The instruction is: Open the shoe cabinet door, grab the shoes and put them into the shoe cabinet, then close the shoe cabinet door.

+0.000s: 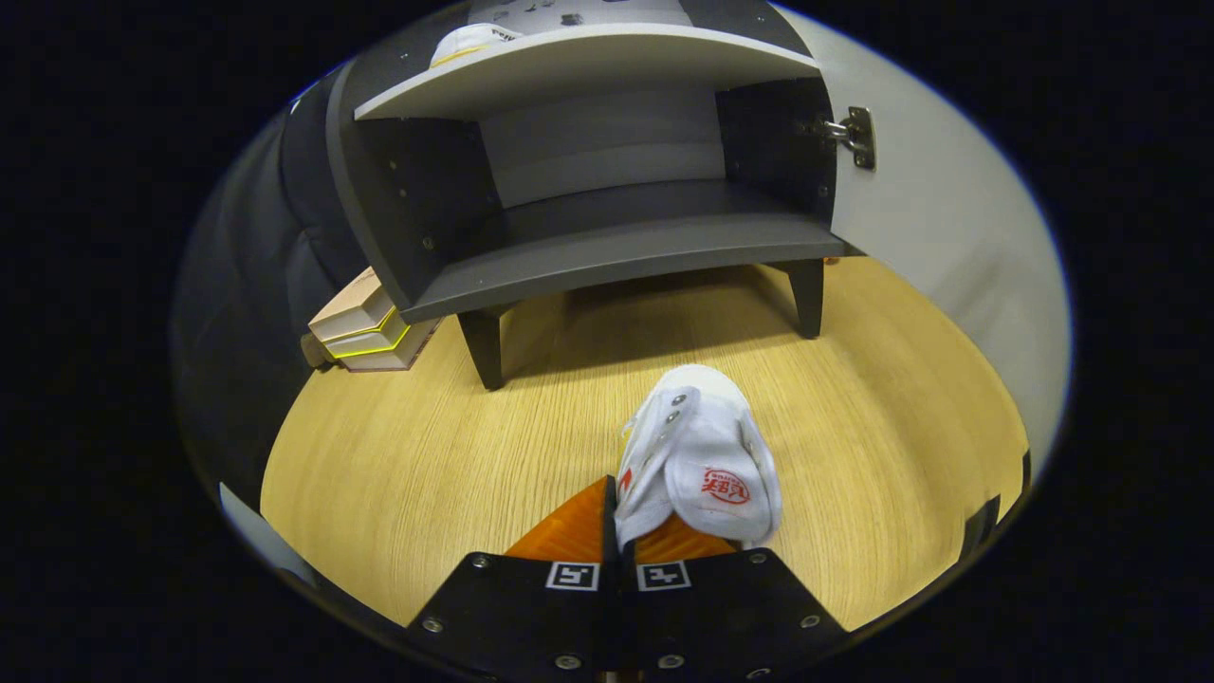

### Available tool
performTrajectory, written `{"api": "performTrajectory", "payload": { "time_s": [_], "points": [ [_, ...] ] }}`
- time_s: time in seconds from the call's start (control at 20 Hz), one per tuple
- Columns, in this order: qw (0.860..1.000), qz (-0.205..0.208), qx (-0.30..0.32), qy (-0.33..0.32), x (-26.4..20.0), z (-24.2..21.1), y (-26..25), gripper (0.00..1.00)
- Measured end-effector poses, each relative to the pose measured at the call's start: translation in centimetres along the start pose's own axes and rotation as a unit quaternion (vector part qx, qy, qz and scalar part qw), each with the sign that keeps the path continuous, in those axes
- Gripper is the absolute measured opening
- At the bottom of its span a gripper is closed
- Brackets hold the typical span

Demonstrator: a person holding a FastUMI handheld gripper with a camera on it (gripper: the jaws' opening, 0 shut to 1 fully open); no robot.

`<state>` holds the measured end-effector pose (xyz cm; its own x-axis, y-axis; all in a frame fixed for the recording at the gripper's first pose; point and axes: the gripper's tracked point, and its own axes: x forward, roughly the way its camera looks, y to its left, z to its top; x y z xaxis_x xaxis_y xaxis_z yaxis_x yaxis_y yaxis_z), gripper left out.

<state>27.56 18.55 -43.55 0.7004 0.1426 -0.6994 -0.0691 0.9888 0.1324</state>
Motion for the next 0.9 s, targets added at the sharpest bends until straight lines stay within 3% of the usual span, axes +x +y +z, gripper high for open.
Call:
{"api": "performTrajectory", "payload": {
  "time_s": [0.9],
  "points": [
    [0.993,-0.004,-0.043,-0.11,-13.7,13.0,1.5,0.0]
  ]
}}
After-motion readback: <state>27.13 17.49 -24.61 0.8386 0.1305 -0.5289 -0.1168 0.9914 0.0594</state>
